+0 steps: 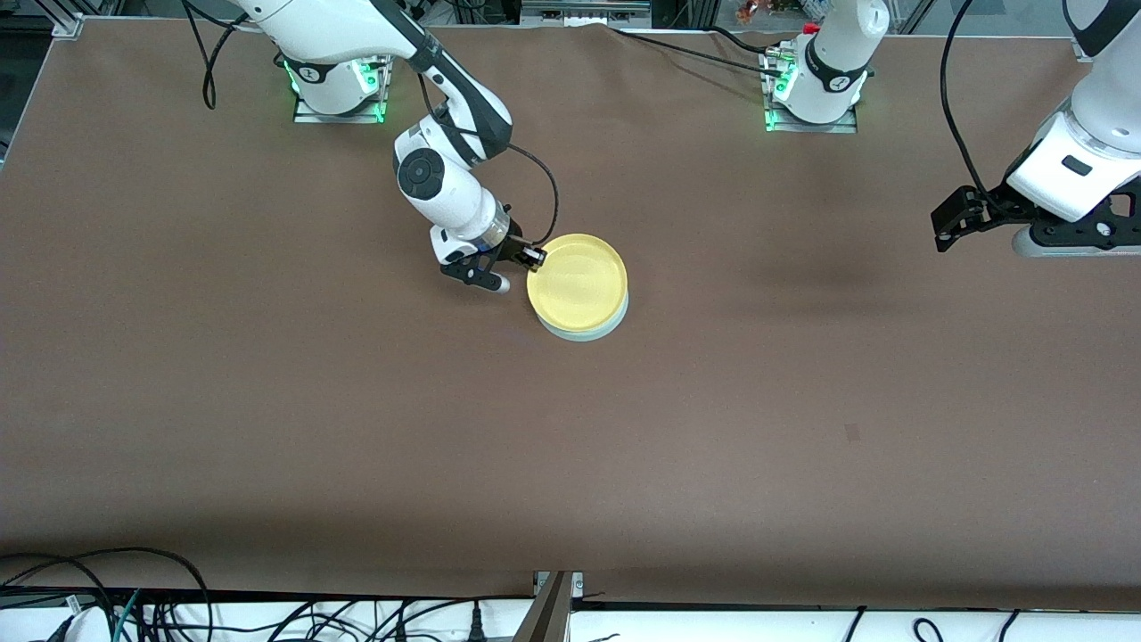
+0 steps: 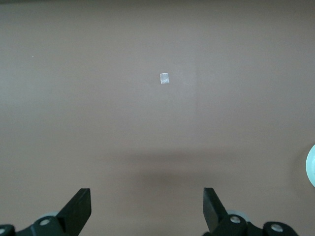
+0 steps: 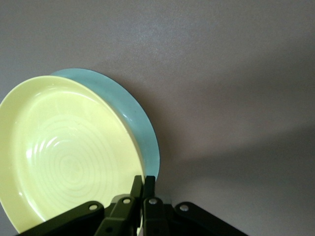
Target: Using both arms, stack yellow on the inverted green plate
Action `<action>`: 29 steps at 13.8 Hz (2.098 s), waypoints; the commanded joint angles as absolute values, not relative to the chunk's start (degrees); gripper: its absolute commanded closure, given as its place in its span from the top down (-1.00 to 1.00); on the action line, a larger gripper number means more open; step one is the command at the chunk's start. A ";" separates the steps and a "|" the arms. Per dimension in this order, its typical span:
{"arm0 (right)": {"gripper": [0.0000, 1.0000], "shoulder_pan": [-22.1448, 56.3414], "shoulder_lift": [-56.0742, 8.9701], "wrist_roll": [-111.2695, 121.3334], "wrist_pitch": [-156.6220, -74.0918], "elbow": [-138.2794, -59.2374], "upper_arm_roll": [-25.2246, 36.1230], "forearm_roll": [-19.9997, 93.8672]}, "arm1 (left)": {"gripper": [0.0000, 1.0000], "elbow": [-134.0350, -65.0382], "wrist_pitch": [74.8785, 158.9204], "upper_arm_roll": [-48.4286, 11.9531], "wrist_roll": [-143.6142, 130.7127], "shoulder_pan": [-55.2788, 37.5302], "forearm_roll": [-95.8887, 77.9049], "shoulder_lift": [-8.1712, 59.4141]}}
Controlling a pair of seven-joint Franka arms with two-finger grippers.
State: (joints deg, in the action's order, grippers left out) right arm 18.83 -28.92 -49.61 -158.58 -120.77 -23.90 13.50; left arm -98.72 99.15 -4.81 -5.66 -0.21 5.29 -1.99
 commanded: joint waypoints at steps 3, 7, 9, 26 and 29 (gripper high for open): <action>0.27 19.25 -29.88 -49.66 -159.08 -119.27 -23.29 12.92 | 1.00 -98.44 99.05 -4.92 -5.80 0.00 3.16 -2.37; 0.97 19.16 -30.15 -49.31 -158.56 -117.78 -22.76 12.92 | 1.00 -98.44 99.05 -4.83 -5.80 0.00 3.16 -2.37; 0.98 18.99 -29.62 -49.39 -157.86 -117.60 -22.41 12.83 | 1.00 -98.44 99.05 -4.92 -5.80 0.00 3.16 -2.37; 0.99 18.90 -12.14 -24.89 -97.84 -89.74 7.01 8.09 | 1.00 -98.44 99.05 -4.83 -5.80 0.09 3.16 -2.37; 0.99 18.90 -8.89 -22.33 -94.84 -89.74 10.28 6.33 | 1.00 -98.44 99.05 -4.83 -5.80 0.09 3.16 -2.37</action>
State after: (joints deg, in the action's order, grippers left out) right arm 18.34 -11.48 -23.63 -96.90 -89.30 8.99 7.86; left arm -98.72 99.15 -4.78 -5.67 -0.19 5.29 -1.99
